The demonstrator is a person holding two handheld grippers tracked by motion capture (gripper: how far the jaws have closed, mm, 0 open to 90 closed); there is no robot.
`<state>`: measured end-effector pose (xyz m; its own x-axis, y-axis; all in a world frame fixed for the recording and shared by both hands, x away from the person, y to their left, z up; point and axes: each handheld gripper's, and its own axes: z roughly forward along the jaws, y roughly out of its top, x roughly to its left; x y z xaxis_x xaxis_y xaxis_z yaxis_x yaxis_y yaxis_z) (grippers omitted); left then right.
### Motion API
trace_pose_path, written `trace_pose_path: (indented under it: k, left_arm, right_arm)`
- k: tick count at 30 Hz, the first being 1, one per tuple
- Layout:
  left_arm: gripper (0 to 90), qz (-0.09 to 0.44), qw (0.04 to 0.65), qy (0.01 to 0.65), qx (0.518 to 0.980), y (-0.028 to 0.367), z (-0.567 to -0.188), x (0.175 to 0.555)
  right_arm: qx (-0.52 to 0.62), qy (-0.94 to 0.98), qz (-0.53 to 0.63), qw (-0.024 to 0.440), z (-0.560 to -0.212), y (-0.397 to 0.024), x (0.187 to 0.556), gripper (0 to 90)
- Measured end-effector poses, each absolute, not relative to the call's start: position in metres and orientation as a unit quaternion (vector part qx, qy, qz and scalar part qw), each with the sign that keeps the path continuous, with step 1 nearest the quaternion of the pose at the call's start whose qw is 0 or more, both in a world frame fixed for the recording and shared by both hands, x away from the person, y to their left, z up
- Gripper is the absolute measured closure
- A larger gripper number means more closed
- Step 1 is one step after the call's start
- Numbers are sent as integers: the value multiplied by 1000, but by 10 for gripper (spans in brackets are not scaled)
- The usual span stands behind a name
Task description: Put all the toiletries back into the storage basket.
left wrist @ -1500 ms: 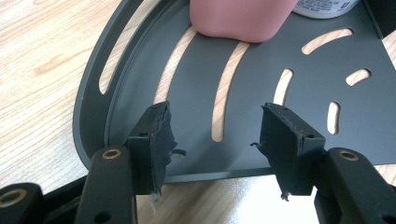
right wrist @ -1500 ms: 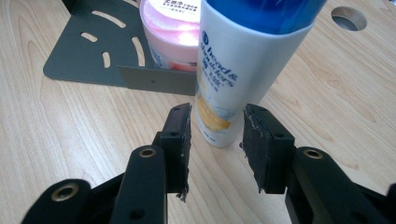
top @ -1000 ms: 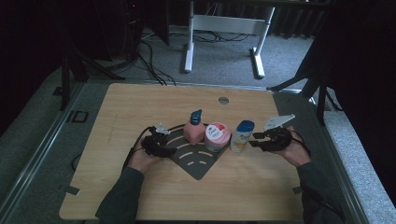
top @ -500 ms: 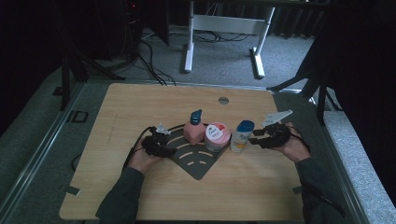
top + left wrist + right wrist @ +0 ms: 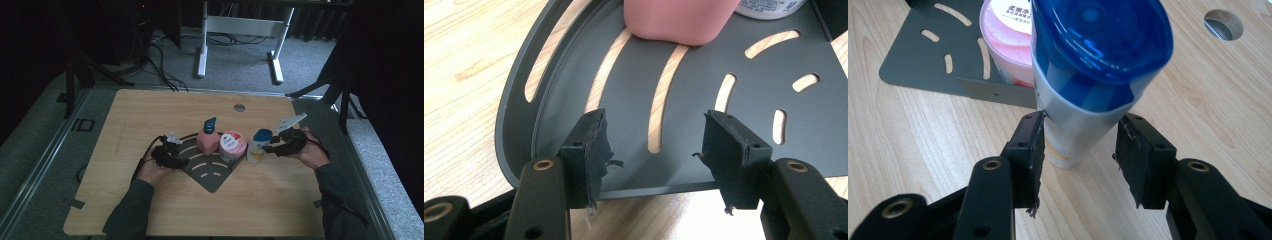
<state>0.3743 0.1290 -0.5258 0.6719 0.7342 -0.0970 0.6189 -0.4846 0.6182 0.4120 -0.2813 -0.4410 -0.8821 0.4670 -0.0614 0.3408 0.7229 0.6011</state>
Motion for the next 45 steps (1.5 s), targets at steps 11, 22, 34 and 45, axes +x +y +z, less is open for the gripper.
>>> trace_pose_path:
  k: [11, 22, 34, 45]
  left_arm:
    - [436, 89, 319, 393, 858, 128, -527, 374]
    - [436, 87, 319, 394, 858, 128, -527, 375]
    - [436, 88, 318, 392, 859, 128, -527, 375]
    - [436, 88, 318, 393, 858, 128, -528, 375]
  right_arm:
    - [207, 932, 282, 99, -438, -273, 418, 513]
    - [199, 938, 268, 93, -440, -265, 423, 492]
    - [194, 943, 255, 87, -444, -255, 429, 478]
    - [193, 948, 243, 79, -444, -250, 432, 478]
